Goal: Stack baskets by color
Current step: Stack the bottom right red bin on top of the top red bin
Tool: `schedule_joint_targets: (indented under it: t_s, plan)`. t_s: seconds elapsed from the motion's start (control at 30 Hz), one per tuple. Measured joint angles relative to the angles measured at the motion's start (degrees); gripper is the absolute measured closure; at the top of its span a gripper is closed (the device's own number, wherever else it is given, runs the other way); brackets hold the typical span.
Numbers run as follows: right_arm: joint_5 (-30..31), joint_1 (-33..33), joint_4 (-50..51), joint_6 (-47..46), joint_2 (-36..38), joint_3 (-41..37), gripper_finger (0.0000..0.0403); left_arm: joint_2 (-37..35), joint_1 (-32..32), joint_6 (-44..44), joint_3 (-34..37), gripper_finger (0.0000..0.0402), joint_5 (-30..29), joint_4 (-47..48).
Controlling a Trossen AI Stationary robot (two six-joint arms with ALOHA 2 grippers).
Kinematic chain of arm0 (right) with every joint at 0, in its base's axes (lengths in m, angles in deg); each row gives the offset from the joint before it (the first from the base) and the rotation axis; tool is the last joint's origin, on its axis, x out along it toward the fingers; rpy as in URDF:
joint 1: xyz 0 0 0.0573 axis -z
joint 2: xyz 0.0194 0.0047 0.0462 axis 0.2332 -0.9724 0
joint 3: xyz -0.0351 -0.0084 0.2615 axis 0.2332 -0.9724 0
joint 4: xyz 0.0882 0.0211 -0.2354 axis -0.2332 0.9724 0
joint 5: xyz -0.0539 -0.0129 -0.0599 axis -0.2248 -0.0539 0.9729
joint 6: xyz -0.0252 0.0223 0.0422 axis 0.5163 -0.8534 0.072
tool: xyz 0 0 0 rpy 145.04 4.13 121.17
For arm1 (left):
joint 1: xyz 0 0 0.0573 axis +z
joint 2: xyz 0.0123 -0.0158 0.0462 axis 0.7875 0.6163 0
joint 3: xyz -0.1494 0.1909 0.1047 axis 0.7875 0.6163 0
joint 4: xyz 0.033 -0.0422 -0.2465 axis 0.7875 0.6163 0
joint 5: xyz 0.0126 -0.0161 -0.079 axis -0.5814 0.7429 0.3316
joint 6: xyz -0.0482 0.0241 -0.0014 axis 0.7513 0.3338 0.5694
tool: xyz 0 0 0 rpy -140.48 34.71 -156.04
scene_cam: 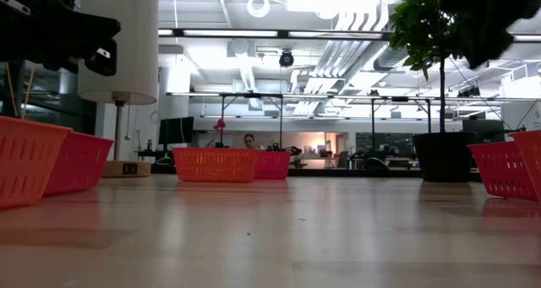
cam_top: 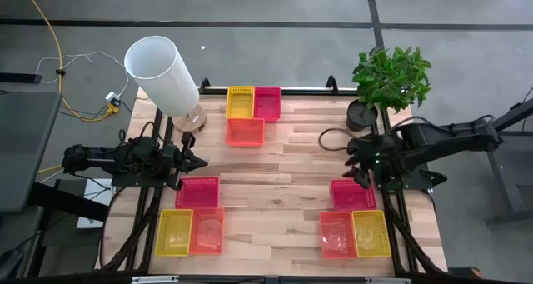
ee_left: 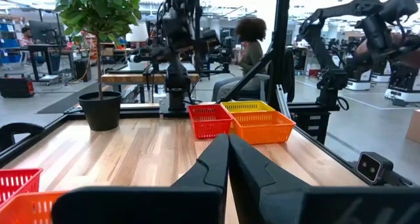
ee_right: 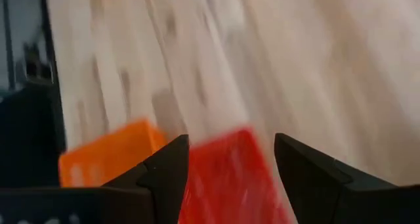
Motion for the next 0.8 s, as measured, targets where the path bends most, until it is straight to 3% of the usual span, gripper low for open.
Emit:
schedule_joint_targets:
  t_s: [0.17,0.43,0.63,0.8]
  plan:
    - [-2.49,-3.60,5.66,-3.11,-5.92,-0.85,0.0190,-0.02,0.00,0.00,-0.02,0.0401,0.00,0.00]
    - [3.96,-6.87,5.77,0.42,-14.77,-3.84,0.0190,-0.02,-0.01,0.00,-0.01,0.0401,0.00,0.00]
    - [13.90,-7.09,5.16,4.35,-21.17,-4.57,0.0190,0.00,0.00,0.00,0.00,0.0401,0.01,0.00]
    - [11.11,-7.08,3.16,8.10,-23.91,-4.55,0.0190,-0.02,-0.02,0.00,0.00,0.0401,0.02,0.02]
